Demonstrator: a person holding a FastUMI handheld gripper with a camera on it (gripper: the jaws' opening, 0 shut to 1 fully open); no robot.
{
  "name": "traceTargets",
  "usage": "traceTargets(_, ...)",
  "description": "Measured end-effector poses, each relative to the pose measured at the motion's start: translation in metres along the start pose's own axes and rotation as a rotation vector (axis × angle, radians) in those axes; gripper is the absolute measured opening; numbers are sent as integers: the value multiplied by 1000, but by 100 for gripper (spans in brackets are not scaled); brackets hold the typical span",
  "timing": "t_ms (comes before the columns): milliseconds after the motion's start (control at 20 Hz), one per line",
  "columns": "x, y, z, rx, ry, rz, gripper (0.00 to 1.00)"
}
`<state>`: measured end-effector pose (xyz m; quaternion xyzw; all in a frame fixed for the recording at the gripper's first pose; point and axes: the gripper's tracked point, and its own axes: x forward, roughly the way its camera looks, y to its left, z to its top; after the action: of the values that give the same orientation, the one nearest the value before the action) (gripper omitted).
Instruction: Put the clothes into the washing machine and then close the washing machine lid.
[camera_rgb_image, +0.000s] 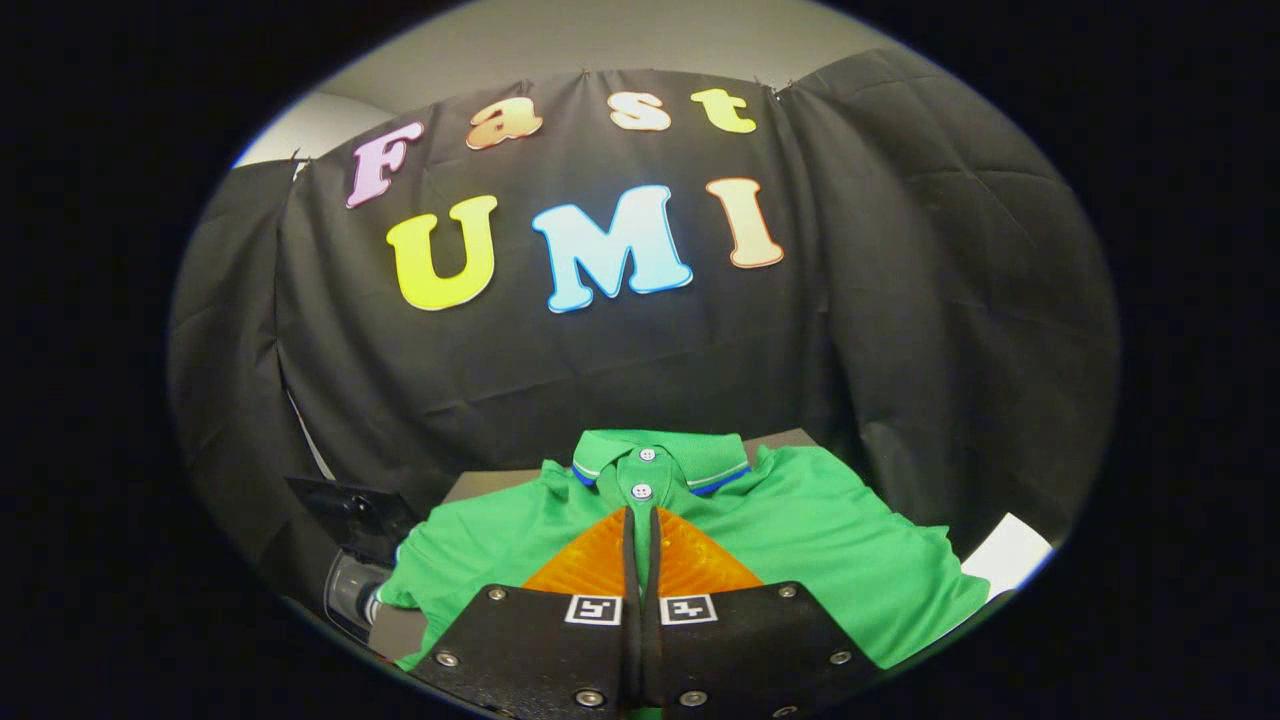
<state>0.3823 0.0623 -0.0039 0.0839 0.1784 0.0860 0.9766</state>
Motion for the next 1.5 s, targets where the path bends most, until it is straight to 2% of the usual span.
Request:
traceTargets(300, -19, 34, 46, -41, -152, 77, 0)
traceTargets(700, -28, 105, 66, -11, -217, 208, 0)
traceTargets(1150, -50, 197, 75, 7, -260, 273, 0)
traceTargets(1500, -64, 279, 58, 1, -244, 362, 0)
